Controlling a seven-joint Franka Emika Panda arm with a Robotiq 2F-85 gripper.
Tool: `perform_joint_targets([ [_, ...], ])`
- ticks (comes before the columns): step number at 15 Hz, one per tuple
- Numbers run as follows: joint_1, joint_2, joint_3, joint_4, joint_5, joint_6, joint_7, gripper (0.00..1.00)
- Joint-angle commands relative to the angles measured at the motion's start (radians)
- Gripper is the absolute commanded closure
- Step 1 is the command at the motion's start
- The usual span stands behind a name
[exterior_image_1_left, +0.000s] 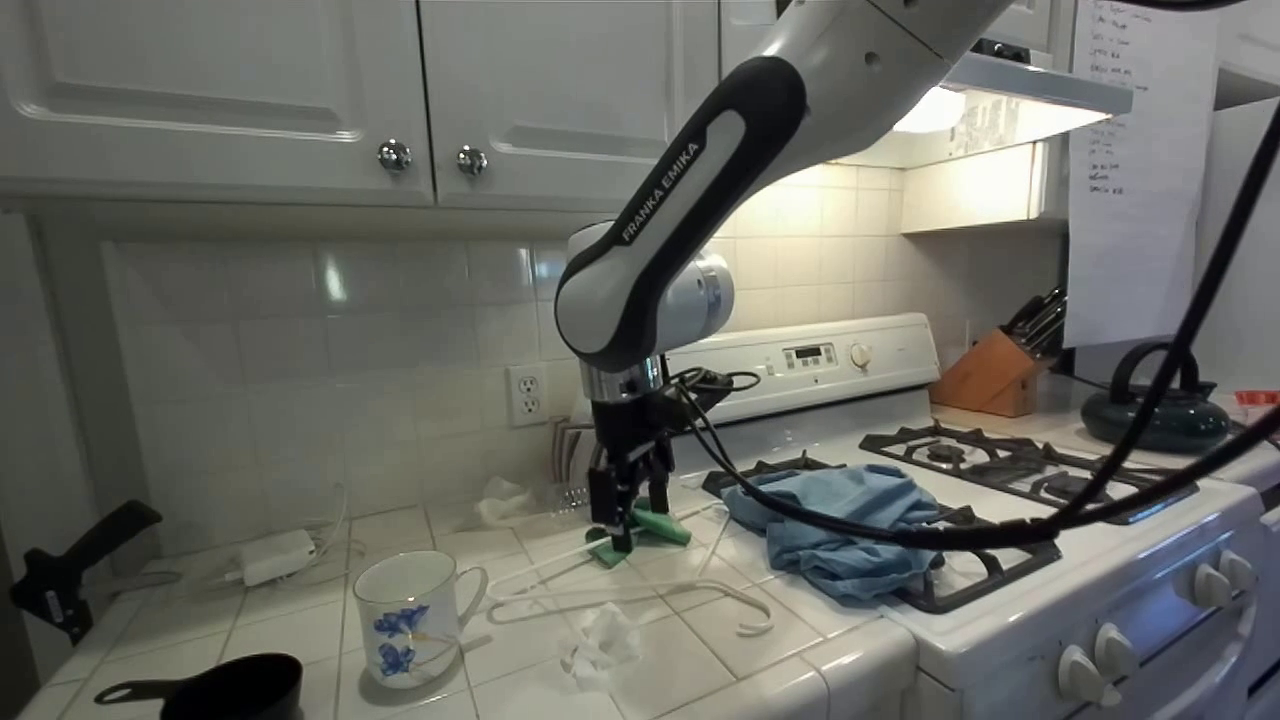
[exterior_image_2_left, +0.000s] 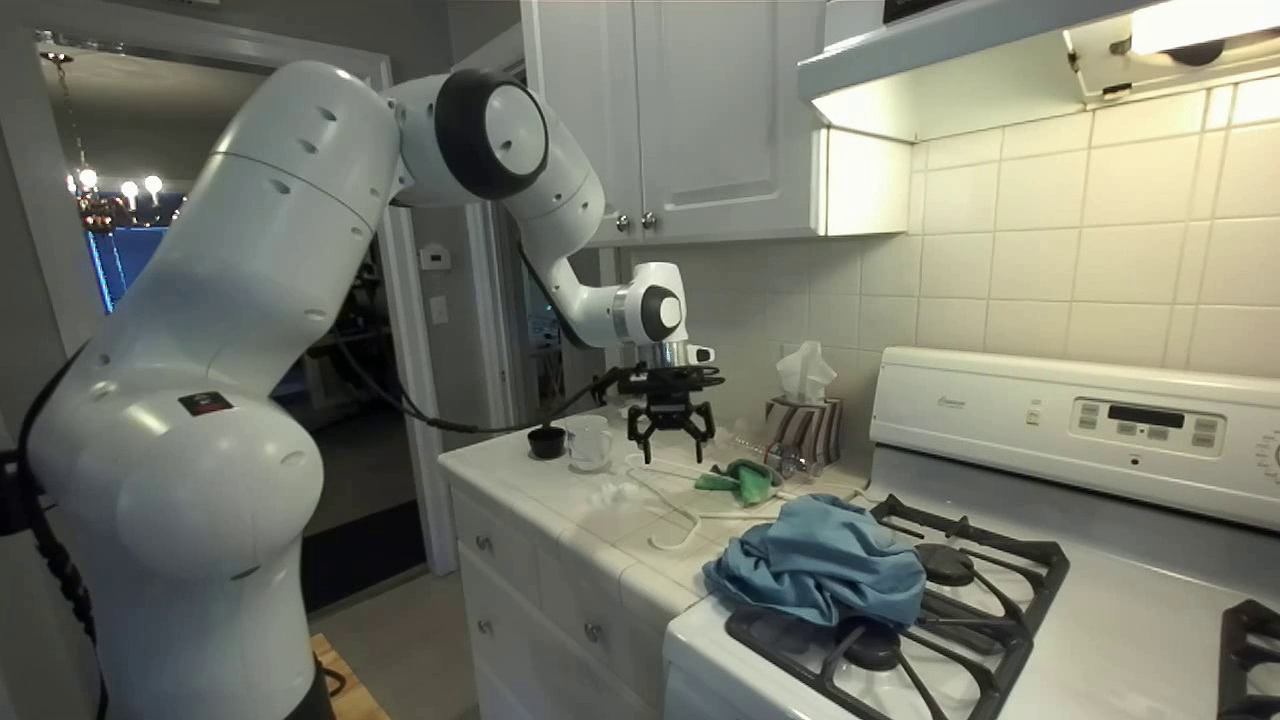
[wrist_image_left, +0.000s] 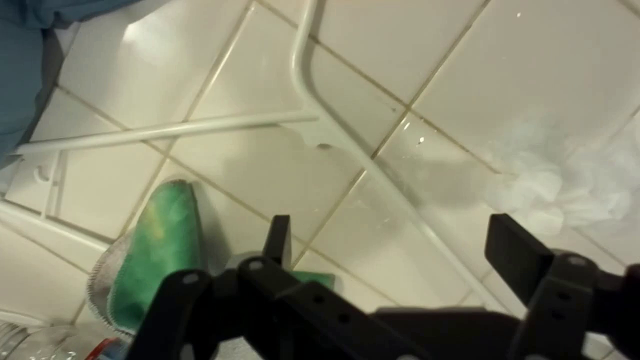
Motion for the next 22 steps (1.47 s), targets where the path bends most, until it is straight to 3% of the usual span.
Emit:
perform_joint_targets([
  [1, -0.035, -0.025, 0.057, -0.083, 0.035, 0.062, -0.065, 0.0],
  [5, -0.063, 0.015, 0.106, -0.09, 0.067, 0.092, -0.157, 0.03],
  [7, -0.068, 0.034, 0.114, -0.078, 0.068, 0.098, -0.186, 0.12],
  [9, -0.07, 0.05, 0.112, -0.056, 0.058, 0.097, -0.2, 0.12],
  [15, -0.089, 0.086, 0.122, 0.011, 0.059, 0.092, -0.278, 0.1],
  [16, -0.094, 0.096, 0.125, 0.028, 0.068, 0.082, -0.282, 0.04],
  [18, -0.084, 0.093, 0.111, 0.039, 0.072, 0.057, -0.226, 0.0],
  [22, -0.08, 0.088, 0.105, 0.019, 0.039, 0.09, -0.251, 0.0],
])
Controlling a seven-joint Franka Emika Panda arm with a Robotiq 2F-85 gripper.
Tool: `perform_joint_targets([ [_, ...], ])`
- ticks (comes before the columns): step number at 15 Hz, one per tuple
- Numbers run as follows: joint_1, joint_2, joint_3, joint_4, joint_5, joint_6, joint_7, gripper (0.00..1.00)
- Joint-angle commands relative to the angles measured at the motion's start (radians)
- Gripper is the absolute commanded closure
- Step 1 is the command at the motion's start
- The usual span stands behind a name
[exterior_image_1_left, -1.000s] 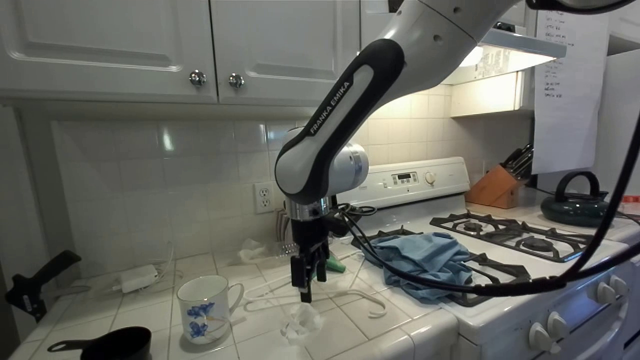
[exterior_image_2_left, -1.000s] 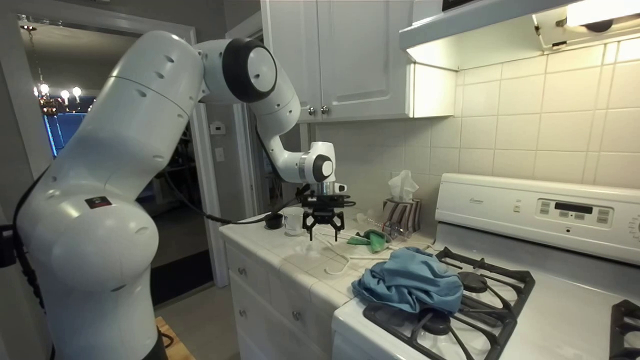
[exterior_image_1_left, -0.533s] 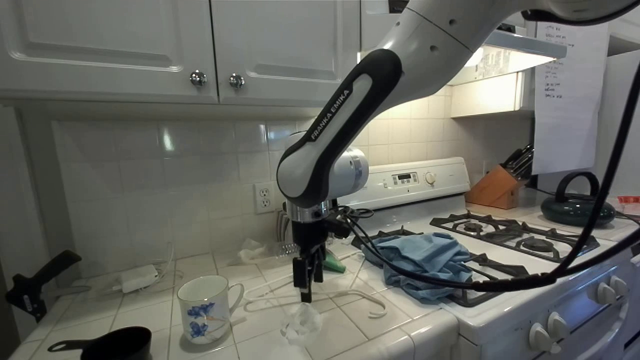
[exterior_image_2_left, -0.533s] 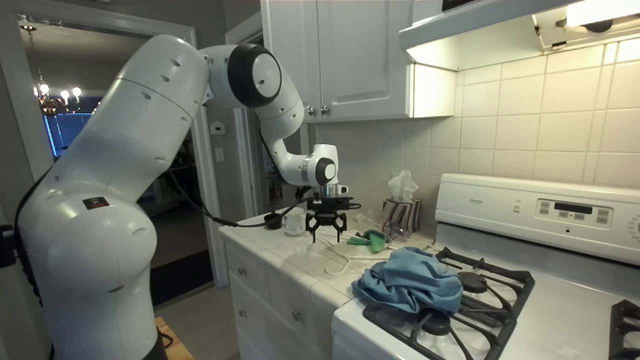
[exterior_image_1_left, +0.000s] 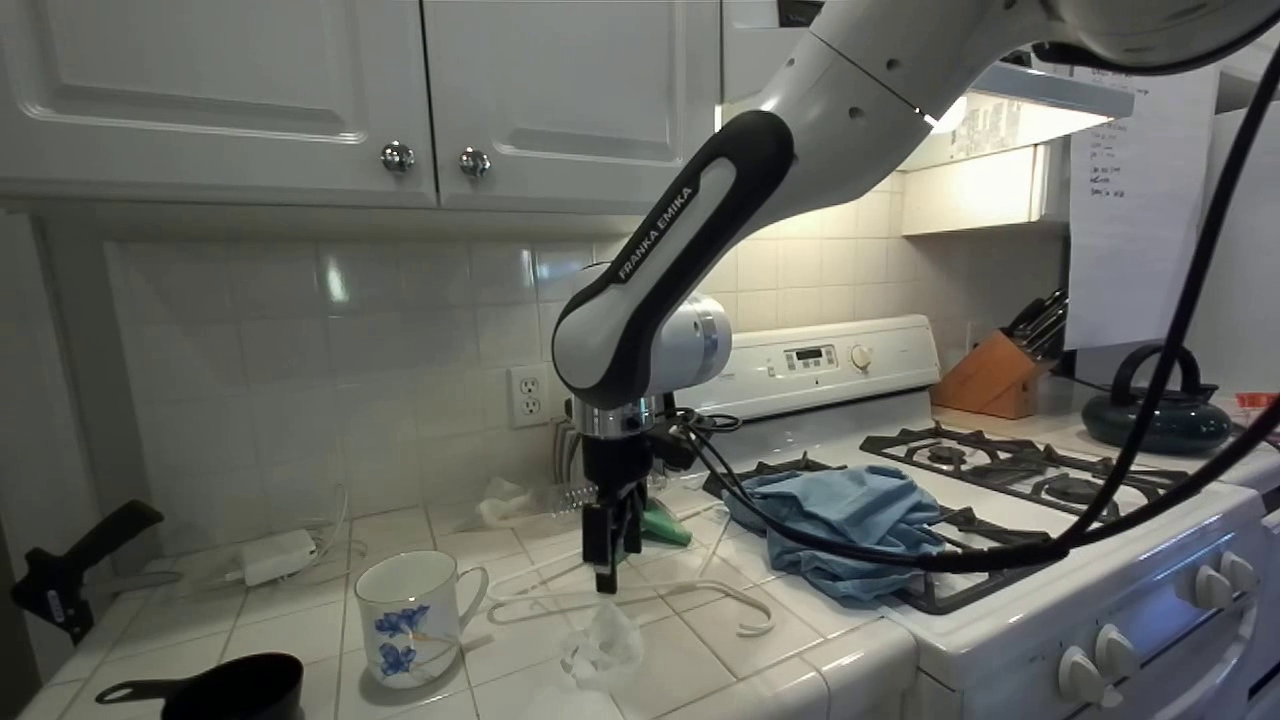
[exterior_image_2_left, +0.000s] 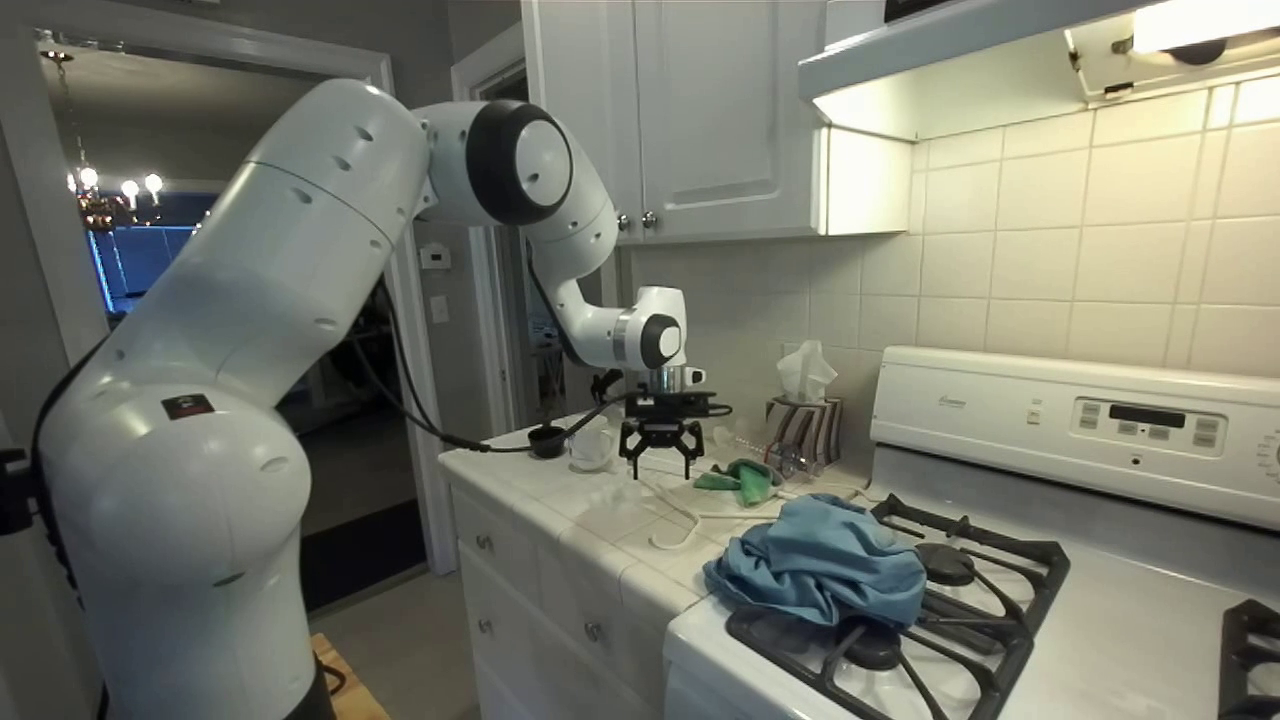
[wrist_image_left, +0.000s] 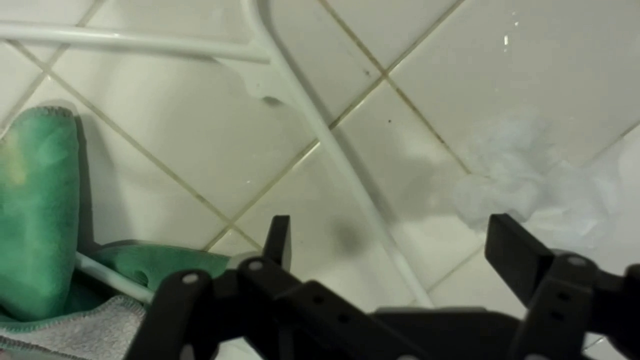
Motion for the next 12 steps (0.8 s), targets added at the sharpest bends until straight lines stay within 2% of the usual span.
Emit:
perform_joint_targets([
  [1, 0.002, 0.011, 0.0, 0.009, -0.017, 0.01, -0.026, 0.0],
  [5, 0.009, 0.054, 0.005, 0.046, -0.032, 0.032, -0.068, 0.01],
  [6, 0.011, 0.062, 0.005, 0.054, -0.035, 0.036, -0.075, 0.06],
  [7, 0.013, 0.073, 0.005, 0.064, -0.037, 0.039, -0.081, 0.13],
  [8, 0.014, 0.083, 0.006, 0.075, -0.04, 0.04, -0.087, 0.28],
  [12, 0.02, 0.107, 0.006, 0.101, -0.048, 0.047, -0.101, 0.58],
])
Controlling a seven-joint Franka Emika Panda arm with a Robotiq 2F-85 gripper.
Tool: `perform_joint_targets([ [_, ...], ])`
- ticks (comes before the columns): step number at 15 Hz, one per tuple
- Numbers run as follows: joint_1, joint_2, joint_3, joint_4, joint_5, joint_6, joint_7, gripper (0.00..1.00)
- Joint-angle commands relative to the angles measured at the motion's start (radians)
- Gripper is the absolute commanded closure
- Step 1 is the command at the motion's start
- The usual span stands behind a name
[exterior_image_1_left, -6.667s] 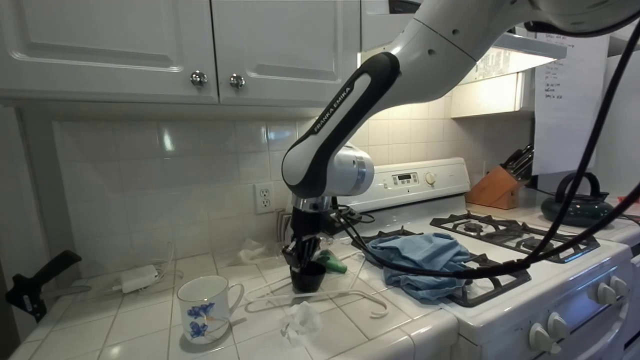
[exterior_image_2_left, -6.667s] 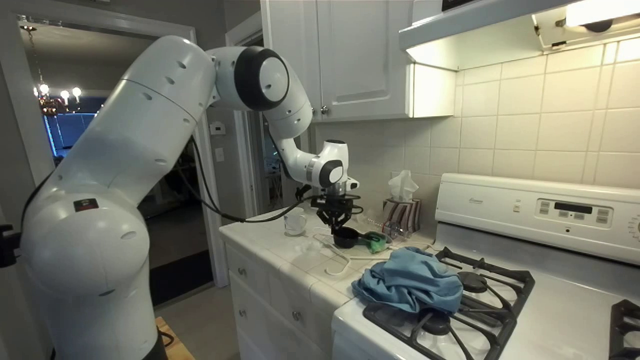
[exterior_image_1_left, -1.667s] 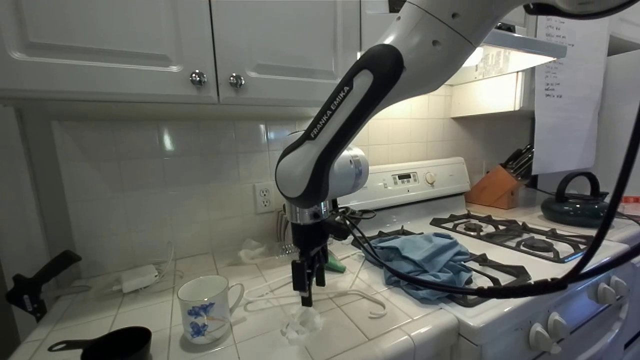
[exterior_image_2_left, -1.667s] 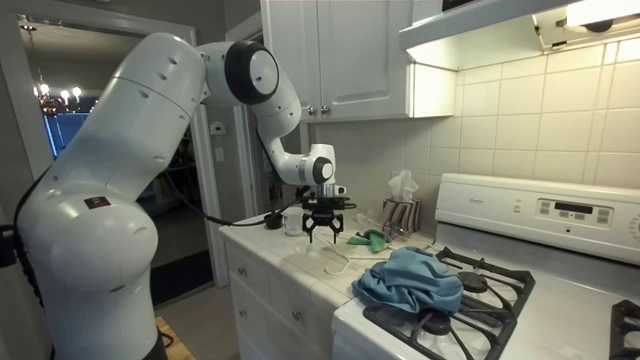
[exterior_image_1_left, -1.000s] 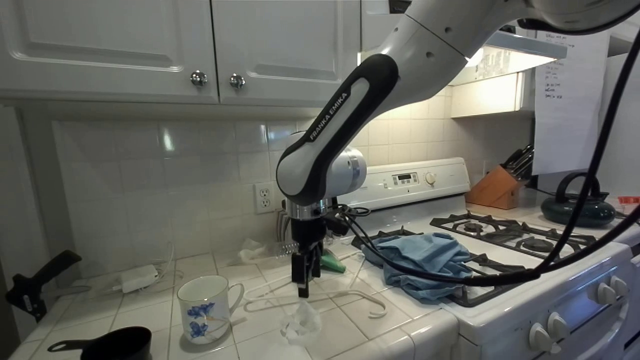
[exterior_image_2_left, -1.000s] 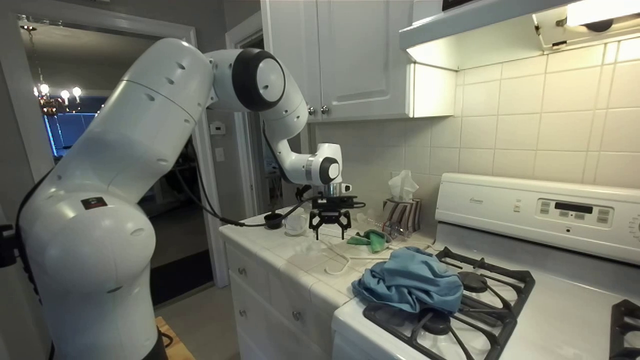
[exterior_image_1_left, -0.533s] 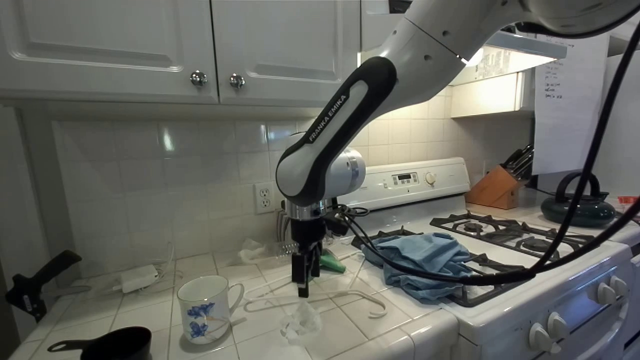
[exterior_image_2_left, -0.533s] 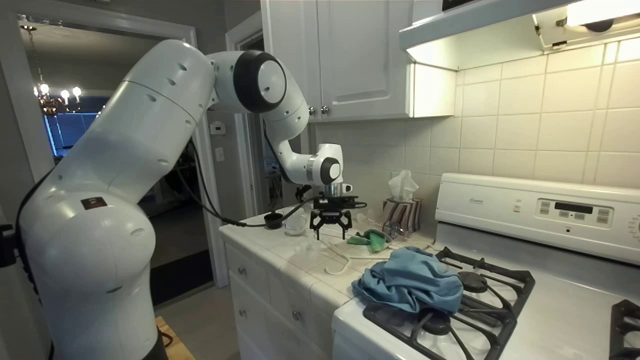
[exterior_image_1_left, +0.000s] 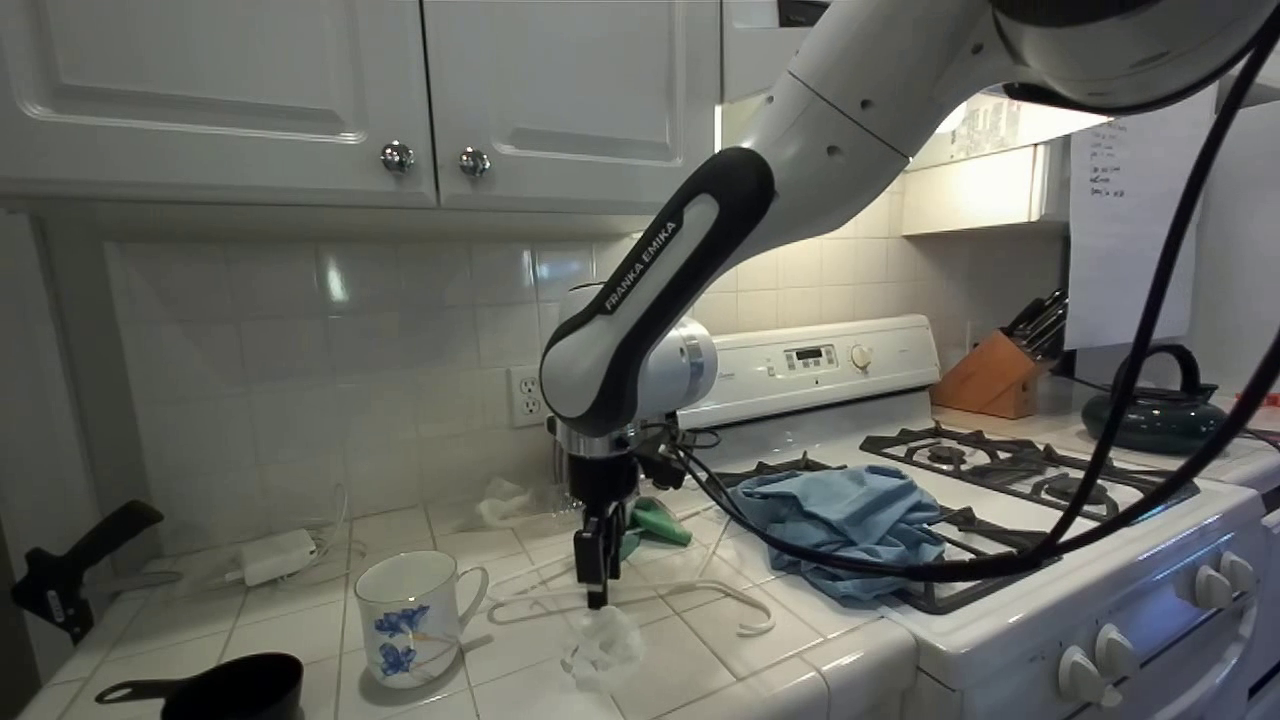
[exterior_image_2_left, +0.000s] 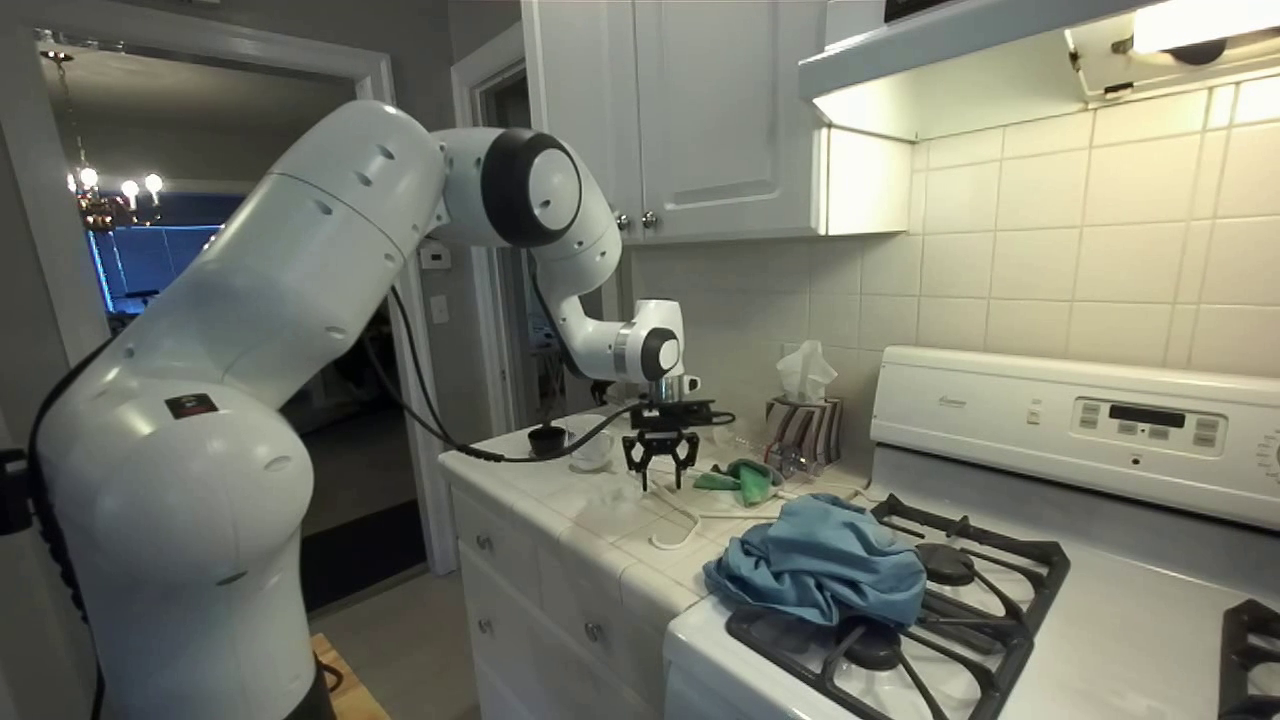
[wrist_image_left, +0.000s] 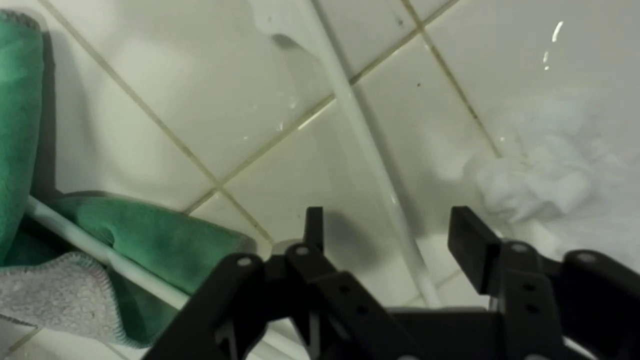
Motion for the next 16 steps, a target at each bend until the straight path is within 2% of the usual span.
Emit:
perform_joint_targets([
  [1, 0.006, 0.036, 0.003, 0.047, -0.029, 0.008, -0.014, 0.64],
  [5, 0.015, 0.04, -0.001, 0.055, -0.037, -0.005, -0.005, 0.93],
  [7, 0.022, 0.028, -0.005, 0.05, -0.036, -0.033, 0.012, 1.0],
  [9, 0.044, -0.009, -0.022, 0.037, -0.049, -0.103, 0.045, 0.99],
  [13, 0.091, -0.081, -0.064, 0.038, -0.147, -0.218, 0.068, 0.97],
  [16, 0.07, -0.133, -0.025, 0.067, -0.15, -0.35, -0.063, 0.98],
])
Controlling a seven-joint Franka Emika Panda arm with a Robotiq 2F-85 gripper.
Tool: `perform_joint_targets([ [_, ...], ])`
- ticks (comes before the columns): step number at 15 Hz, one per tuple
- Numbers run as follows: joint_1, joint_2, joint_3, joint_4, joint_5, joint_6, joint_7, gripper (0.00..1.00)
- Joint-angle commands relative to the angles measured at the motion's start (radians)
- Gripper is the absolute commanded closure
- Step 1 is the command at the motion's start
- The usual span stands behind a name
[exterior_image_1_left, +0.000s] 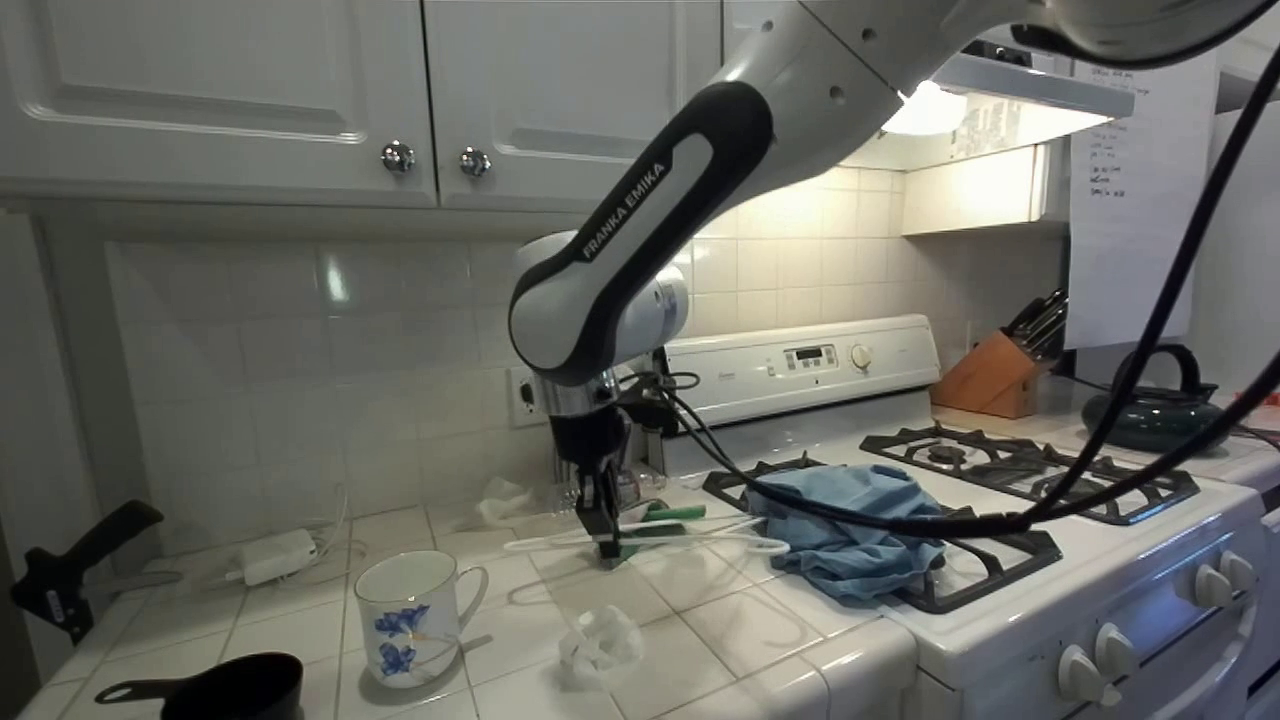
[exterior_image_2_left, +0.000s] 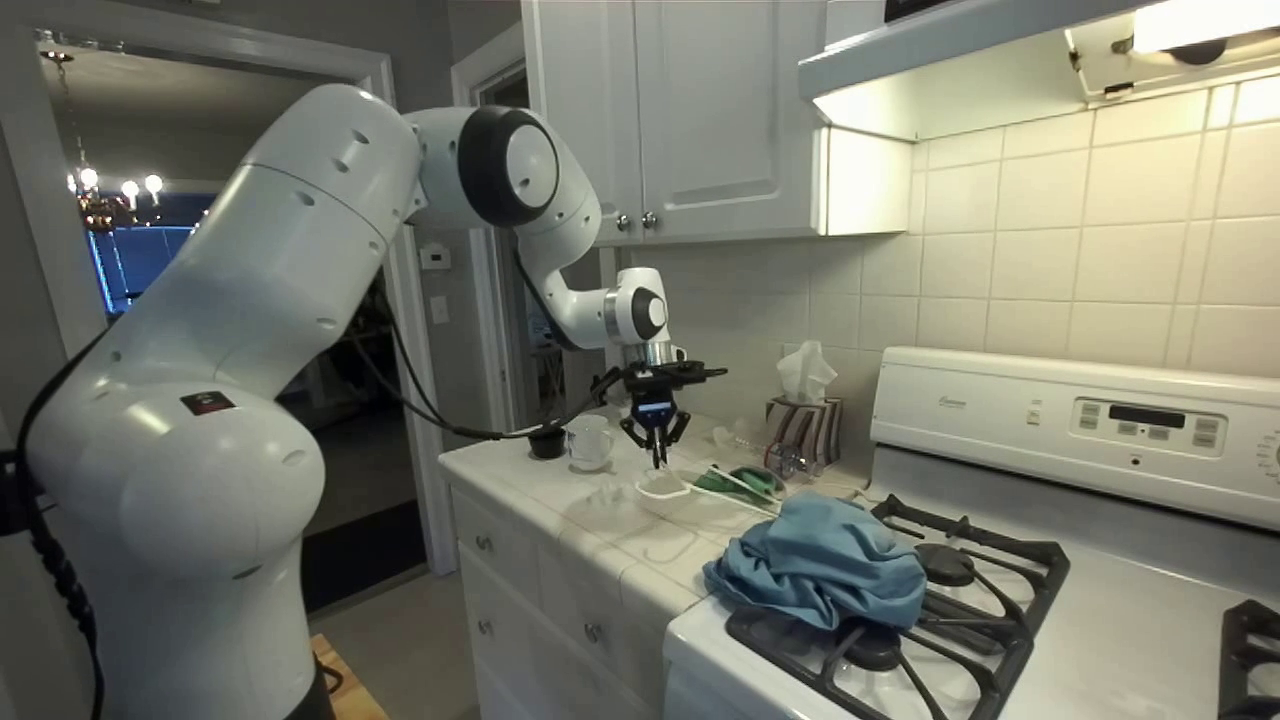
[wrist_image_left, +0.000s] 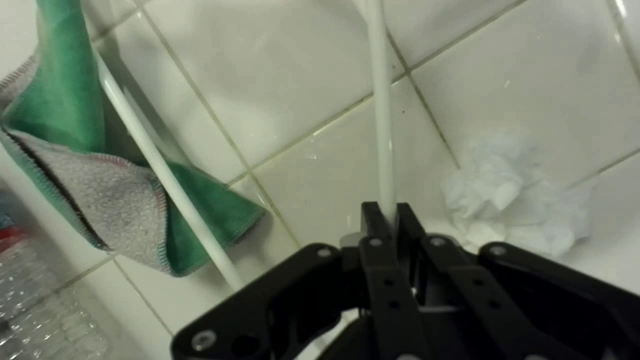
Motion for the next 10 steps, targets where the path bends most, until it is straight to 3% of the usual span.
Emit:
perform_joint_targets([
  [1, -0.014, -0.076, 0.026, 0.029, -0.019, -0.202, -0.135, 0.98],
  [6, 0.001, -0.129, 0.028, 0.123, -0.029, -0.536, -0.331, 0.98],
  [10, 0.019, -0.178, 0.03, 0.127, -0.032, -0.605, -0.337, 0.98],
])
